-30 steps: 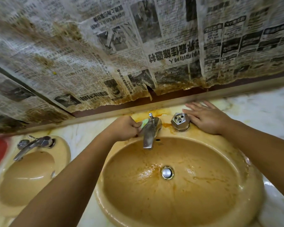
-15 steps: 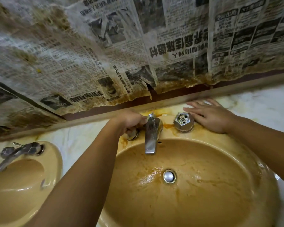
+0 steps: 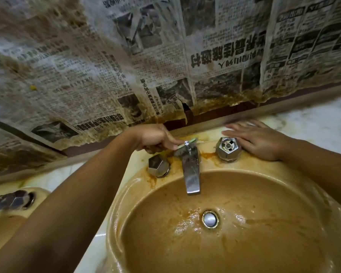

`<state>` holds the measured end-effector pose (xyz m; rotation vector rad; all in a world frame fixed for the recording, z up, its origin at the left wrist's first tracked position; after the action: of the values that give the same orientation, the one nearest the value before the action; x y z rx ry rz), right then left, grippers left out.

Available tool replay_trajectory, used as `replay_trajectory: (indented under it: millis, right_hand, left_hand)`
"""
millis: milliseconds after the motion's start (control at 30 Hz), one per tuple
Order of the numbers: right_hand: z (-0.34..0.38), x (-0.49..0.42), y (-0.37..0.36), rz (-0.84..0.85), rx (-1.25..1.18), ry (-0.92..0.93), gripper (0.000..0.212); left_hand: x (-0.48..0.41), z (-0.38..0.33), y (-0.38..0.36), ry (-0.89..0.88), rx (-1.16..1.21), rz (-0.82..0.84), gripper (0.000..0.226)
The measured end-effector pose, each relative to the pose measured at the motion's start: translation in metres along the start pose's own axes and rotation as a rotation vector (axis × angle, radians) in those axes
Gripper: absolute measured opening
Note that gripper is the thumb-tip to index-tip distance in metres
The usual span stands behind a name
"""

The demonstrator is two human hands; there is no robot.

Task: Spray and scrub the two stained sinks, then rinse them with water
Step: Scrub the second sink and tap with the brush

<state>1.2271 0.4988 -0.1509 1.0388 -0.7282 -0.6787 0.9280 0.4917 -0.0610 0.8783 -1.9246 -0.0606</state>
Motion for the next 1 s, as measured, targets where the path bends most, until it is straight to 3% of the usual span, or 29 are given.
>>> replay_trajectory:
  millis: [233,367,467,567,733,767,867,1000]
  right_hand:
    - [0.001,0.0,-0.001,0.023,0.031,-0.019,0.077]
    - [0.003,0.001,0.001,0.011,0.029,-0.023,0.082]
    - [0.003,0.001,0.001,0.017,0.011,-0.018,0.095]
    - [0.004,0.002,0.001,0.018,-0.001,-0.013,0.092]
    - [0.005,0.006,0.003,0.023,0.002,-0.024,0.067]
    - [0.004,0.007,0.004,0.02,0.004,-0.026,0.067]
    - [0.005,0.008,0.005,-0.007,0.012,-0.012,0.071]
    - [0.005,0.016,0.006,-0.091,0.031,-0.022,0.056]
  left_hand:
    - [0.001,-0.003,-0.009,-0.084,-0.235,-0.201,0.013]
    - [0.042,0.006,-0.013,-0.121,-0.186,-0.136,0.031]
    - [0.074,0.0,-0.035,-0.196,-0.179,-0.112,0.025]
    - [0.082,-0.021,-0.063,-0.204,-0.265,-0.019,0.034]
    - [0.064,-0.052,-0.054,-0.051,-0.626,-0.315,0.033]
    - [0.065,-0.053,-0.054,-0.031,-0.656,-0.309,0.036]
    - [0.082,-0.059,-0.064,-0.026,-0.582,-0.228,0.035]
    - [0.095,-0.048,-0.071,0.023,-0.599,-0.488,0.037]
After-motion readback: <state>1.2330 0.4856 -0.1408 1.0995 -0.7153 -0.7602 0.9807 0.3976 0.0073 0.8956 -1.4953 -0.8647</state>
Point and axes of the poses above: each hand's wrist, its own x-axis away from the middle knuckle, its own y-axis out of the back of the hand, z = x × y, the point moved 5 cm from there along -x, towards the middle knuckle, and after that the axes turned 2 degrees about z, right-handed, at the moved point
